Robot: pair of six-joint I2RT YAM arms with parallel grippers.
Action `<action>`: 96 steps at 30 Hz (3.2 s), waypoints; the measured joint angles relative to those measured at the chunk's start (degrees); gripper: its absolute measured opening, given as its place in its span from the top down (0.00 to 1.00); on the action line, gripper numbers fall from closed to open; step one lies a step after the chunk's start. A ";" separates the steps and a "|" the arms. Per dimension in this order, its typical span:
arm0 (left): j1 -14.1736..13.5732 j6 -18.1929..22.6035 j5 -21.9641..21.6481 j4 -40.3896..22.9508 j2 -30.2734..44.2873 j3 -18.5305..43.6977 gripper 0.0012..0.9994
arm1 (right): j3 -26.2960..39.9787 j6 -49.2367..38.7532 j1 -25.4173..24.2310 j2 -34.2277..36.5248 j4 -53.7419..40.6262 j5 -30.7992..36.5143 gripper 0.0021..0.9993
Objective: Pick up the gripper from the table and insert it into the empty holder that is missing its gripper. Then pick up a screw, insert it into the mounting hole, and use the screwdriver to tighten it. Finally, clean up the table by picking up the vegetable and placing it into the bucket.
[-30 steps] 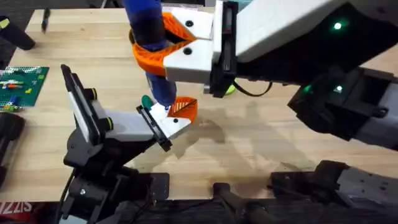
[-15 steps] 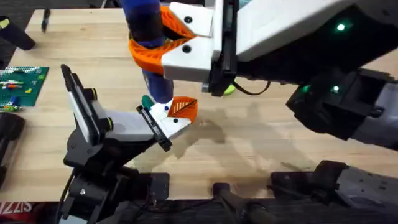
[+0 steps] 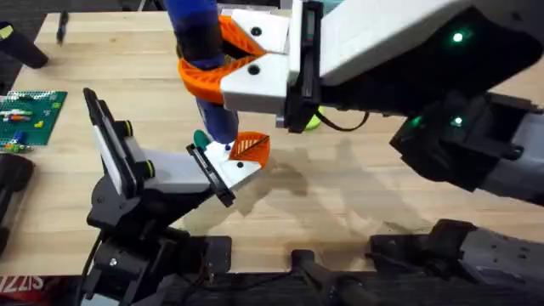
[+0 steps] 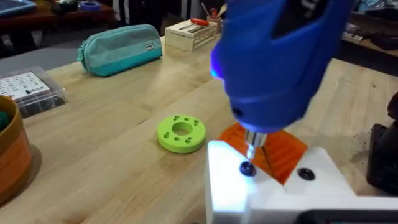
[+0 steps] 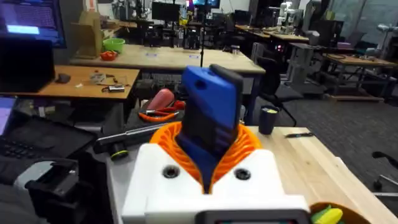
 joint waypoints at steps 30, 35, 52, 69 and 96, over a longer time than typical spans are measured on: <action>0.00 0.00 0.00 0.00 0.00 0.00 0.98 | 0.00 0.00 0.07 0.96 0.08 0.00 0.96; 0.00 0.00 0.00 0.00 0.00 0.00 0.98 | 0.00 0.02 0.12 0.96 0.05 0.02 0.96; 0.00 0.00 0.00 0.00 0.00 0.00 0.98 | 0.00 0.02 0.59 0.96 -0.40 0.02 0.96; 0.00 0.00 0.00 0.00 0.00 0.00 0.98 | 0.00 0.02 0.59 1.62 -0.25 0.20 0.96; 0.00 0.02 -0.24 0.04 -0.04 0.00 0.98 | -1.46 0.39 0.77 -0.78 19.32 -0.48 0.96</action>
